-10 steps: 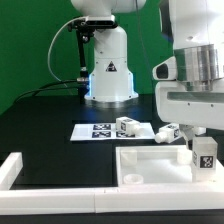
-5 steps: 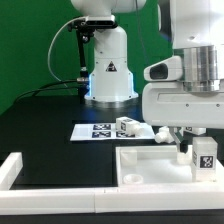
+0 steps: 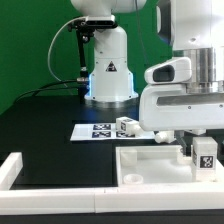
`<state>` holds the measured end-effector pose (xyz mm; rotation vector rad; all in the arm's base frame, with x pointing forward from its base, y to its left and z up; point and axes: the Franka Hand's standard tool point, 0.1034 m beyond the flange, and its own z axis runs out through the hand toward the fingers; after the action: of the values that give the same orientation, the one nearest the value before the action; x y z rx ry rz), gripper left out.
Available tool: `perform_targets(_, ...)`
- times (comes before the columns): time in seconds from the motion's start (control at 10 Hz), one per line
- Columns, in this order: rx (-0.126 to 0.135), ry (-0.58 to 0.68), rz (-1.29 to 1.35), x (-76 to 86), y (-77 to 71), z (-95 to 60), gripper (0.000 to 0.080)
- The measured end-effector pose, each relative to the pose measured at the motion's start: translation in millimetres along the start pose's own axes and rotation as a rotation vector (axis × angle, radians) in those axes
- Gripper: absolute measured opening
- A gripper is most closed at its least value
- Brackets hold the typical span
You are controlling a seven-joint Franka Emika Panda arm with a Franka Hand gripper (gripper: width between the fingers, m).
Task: Assemble one leg
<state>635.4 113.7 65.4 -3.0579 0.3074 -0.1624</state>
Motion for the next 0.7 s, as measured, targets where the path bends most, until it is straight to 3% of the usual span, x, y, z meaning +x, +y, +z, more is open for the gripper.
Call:
perform_targets(0.1,-0.001,0.0,0.035,0.1,1.2,0.2,0.0283)
perform_targets(0.3,-0.005,0.001,0.168,1.1,3.9,0.2,0.0284)
perform_targets(0.7,-0.063,0.025,0.513,2.7,24.3,-1.5,0.0285)
